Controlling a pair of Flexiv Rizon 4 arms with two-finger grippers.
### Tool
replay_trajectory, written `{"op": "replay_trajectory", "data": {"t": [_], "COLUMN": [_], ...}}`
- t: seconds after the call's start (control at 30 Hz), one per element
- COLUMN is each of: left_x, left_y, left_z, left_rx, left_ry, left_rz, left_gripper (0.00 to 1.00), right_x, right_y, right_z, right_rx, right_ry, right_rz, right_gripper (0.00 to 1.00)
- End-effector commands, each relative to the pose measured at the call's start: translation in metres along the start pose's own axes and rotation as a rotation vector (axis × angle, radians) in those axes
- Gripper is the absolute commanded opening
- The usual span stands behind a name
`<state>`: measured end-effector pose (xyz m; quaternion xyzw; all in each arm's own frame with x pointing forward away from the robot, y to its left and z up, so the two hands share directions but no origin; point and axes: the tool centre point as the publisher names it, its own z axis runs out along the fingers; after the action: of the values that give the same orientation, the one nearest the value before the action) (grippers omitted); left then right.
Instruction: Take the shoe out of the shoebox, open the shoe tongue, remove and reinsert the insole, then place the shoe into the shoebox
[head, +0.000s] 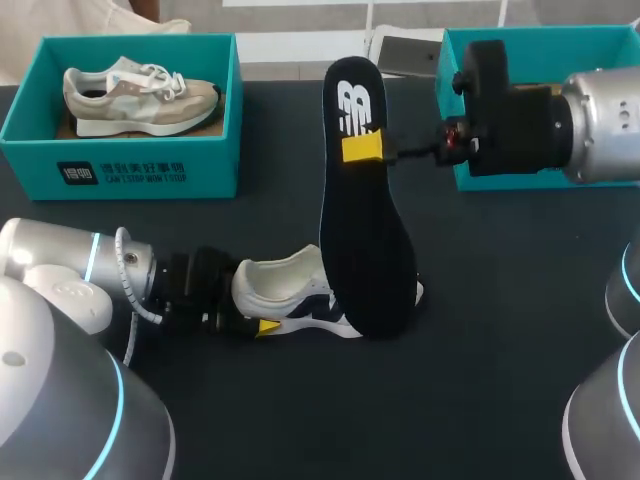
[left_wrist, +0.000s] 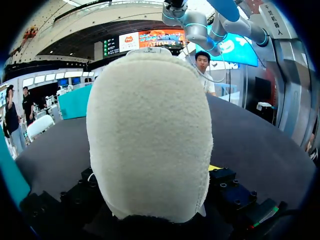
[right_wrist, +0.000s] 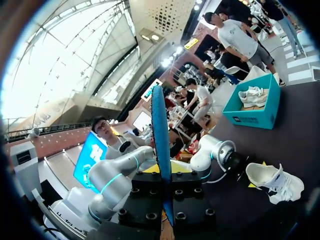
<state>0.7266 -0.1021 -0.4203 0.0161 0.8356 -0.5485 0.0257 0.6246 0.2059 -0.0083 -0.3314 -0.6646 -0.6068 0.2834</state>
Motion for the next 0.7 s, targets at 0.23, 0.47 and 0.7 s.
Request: {"op": "replay_trajectory", "data": {"t": [0.23, 0.47, 0.7], "left_x": [0.000, 0.000, 0.003], "left_y": [0.002, 0.002, -0.002], "left_z": [0.002, 0.002, -0.015], "left_rx": [-0.001, -0.001, -0.020], "left_ry": [-0.001, -0.001, 0.000], "left_rz": [0.000, 0.000, -0.015], "left_gripper": [0.00, 0.03, 1.00], "right_x": [0.000, 0.000, 0.000], "right_y": [0.000, 0.000, 0.000], "right_z": [0.001, 0.001, 0.001], "right_rx": [-0.010, -0.010, -0.010], "right_ry": [-0.004, -0.004, -0.004], "right_rz": [-0.011, -0.011, -0.011], "right_gripper": [0.00, 0.00, 0.00]}}
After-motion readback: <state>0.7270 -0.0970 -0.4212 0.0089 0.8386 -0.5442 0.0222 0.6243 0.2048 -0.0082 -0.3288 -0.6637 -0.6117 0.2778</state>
